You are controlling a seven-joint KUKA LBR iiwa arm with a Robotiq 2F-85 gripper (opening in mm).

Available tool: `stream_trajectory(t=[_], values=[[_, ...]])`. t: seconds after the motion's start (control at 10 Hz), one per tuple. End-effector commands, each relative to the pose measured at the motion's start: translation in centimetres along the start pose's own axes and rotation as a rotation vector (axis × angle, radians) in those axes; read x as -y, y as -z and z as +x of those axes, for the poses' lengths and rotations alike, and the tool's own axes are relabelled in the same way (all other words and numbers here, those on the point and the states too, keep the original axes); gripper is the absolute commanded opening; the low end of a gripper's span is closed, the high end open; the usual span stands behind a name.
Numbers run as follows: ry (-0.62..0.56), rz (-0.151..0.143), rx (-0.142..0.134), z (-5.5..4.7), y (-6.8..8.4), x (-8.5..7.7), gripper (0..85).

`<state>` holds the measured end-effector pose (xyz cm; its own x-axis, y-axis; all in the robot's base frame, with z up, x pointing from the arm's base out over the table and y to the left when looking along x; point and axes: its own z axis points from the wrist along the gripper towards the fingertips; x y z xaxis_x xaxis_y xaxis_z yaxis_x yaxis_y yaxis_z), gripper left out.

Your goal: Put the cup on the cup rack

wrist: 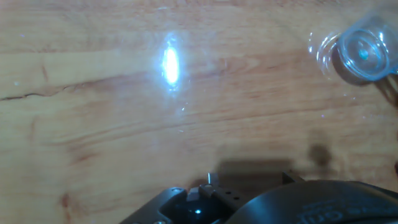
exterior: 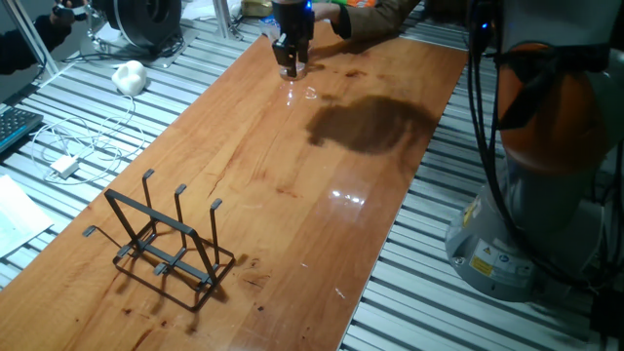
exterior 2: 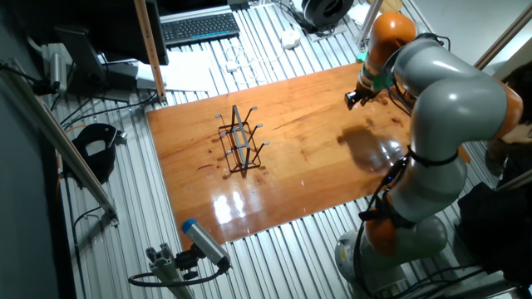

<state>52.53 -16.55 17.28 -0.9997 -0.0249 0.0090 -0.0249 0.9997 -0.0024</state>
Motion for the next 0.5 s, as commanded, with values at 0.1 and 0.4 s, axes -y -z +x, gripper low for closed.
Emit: stream_trajectory(t=[0.1, 0.4], values=[[0.008, -0.014, -0.012, -1.6, -0.2, 0.4, 51.0], [-0.007, -0.003, -0.017, -3.4, -0.1, -1.0, 51.0]])
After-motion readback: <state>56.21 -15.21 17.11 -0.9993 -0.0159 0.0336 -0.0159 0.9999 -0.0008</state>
